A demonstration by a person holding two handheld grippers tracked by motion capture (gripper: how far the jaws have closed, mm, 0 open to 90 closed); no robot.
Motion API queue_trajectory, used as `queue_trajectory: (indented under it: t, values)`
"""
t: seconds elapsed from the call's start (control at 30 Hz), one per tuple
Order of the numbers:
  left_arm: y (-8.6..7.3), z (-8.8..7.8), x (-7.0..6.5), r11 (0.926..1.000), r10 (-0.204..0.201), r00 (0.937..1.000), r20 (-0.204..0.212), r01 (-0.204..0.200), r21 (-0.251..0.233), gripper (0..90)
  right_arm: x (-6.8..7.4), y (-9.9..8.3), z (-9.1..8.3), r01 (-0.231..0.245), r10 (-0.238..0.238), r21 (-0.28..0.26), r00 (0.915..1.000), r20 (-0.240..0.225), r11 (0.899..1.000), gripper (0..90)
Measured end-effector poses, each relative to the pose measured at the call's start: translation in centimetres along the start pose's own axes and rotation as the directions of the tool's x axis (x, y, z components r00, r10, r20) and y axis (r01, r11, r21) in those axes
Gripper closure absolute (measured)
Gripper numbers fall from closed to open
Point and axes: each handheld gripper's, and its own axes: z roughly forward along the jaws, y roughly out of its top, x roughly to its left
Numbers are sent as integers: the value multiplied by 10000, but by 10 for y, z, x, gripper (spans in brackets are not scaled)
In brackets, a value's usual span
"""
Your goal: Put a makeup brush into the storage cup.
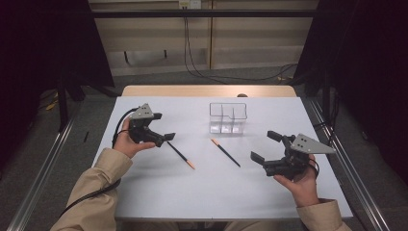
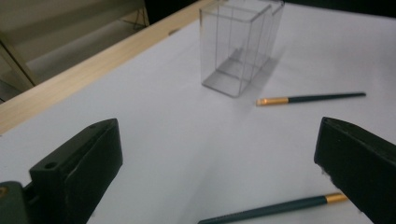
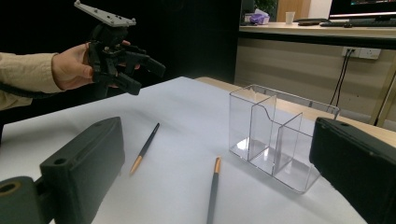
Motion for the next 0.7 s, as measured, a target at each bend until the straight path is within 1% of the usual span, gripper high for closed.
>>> queue_trajectory:
  t: [0.1, 0.17, 0.27, 0.33, 0.37, 0.4, 0.43, 0.5, 0.57, 0.6, 0.7]
  values:
    - [4, 6, -1, 9985, 156, 9992, 380, -175, 510, 16, 0, -1, 1, 25, -25, 63, 10000, -12, 10000, 28]
    - [8, 10, -3, 9955, 289, 9983, 507, -334, 890, 16, 0, -1, 1, 21, -21, 74, 10000, -24, 10000, 29]
    - [15, 16, -3, 9883, 511, 9959, 744, -611, 1399, 16, 0, -1, -1, 22, -22, 70, 10000, 1, 10000, 29]
    - [19, 20, -3, 9799, 591, 9940, 917, -753, 1848, 19, 0, -1, -1, 1, -1, 50, 10000, -6, 10000, 29]
    - [21, 22, -3, 9766, 657, 9931, 971, -840, 1982, 21, 0, -1, -1, 2, -2, 49, 10000, -3, 10000, 29]
    - [23, 25, -4, 9674, 796, 9912, 1054, -1023, 2315, 22, 0, -2, -2, 8, -8, 62, 10000, 4, 10000, 30]
    - [25, 27, -4, 9619, 866, 9897, 1138, -1128, 2492, 25, 0, -2, -2, 8, -8, 87, 10000, -9, 10000, 30]
    - [29, 31, -5, 9458, 1069, 9860, 1284, -1406, 2929, 26, 0, -2, -2, 39, -39, 100, 10000, 21, 9999, 30]
    - [32, 34, -5, 9307, 1219, 9822, 1432, -1633, 3273, 26, 0, -2, -3, 35, -35, 107, 10000, 10, 9999, 30]
    - [33, 35, -5, 9255, 1238, 9811, 1484, -1681, 3394, 26, 0, -2, -3, 32, -32, 108, 10000, 23, 9999, 30]
    - [35, 40, -5, 8981, 1309, 9766, 1707, -1898, 3968, 29, 0, -3, -3, 52, -52, 152, 10000, 23, 9999, 30]
